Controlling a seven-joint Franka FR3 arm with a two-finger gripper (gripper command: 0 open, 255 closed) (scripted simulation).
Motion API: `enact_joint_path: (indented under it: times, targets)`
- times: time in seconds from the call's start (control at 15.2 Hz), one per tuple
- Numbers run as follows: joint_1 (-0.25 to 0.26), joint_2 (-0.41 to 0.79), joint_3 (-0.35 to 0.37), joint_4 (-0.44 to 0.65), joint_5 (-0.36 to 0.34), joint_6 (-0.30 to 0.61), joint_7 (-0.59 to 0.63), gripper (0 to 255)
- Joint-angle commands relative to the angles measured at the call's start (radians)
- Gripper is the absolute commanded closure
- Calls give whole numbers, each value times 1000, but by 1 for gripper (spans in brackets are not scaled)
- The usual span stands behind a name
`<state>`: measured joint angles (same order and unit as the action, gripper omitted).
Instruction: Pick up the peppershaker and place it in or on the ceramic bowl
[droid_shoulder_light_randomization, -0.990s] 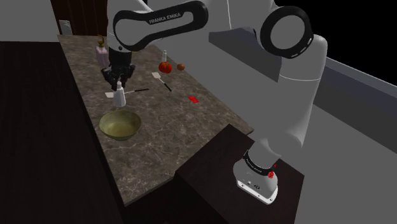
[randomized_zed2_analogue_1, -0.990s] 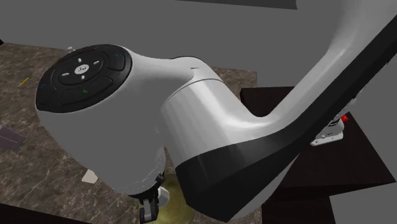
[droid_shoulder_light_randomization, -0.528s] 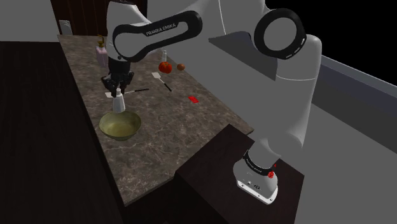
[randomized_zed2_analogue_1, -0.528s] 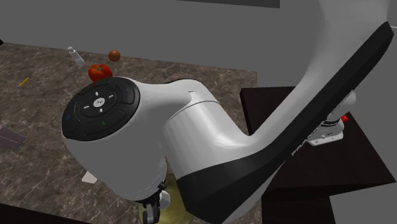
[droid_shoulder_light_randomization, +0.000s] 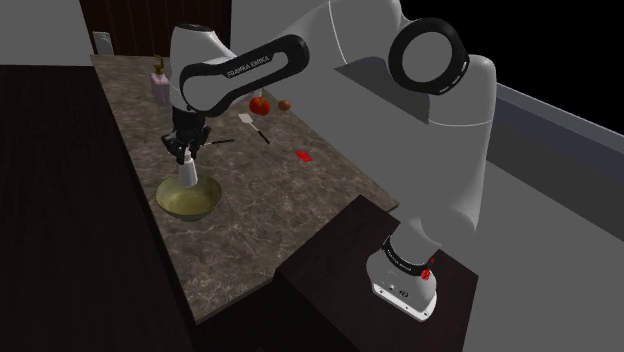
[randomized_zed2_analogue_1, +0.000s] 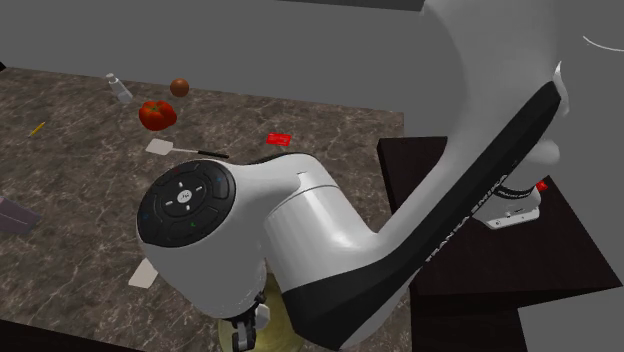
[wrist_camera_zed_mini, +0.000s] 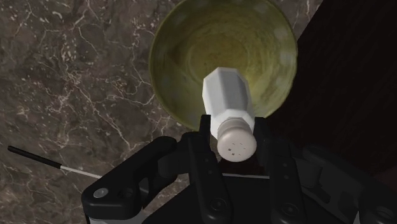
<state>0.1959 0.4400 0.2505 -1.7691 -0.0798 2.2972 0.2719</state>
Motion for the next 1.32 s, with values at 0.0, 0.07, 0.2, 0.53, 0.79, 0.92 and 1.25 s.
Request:
enact_joint_path:
  times: [0.0, 0.07, 0.2, 0.53, 0.79, 0.92, 1.25]
  targets:
    - [2, 12, -2, -13, -4, 25, 3, 255]
    - [3, 19, -3, -16, -6, 35, 4, 255]
    - [5, 34, -6, -22, -11, 56, 6, 255]
    - [5, 34, -6, -22, -11, 56, 6, 255]
    - [5, 34, -6, -22, -11, 56, 6, 0]
    - [5, 34, -6, -22, -11, 56, 6, 0]
    - [-3, -10, 1, -17, 2, 8, -2, 0]
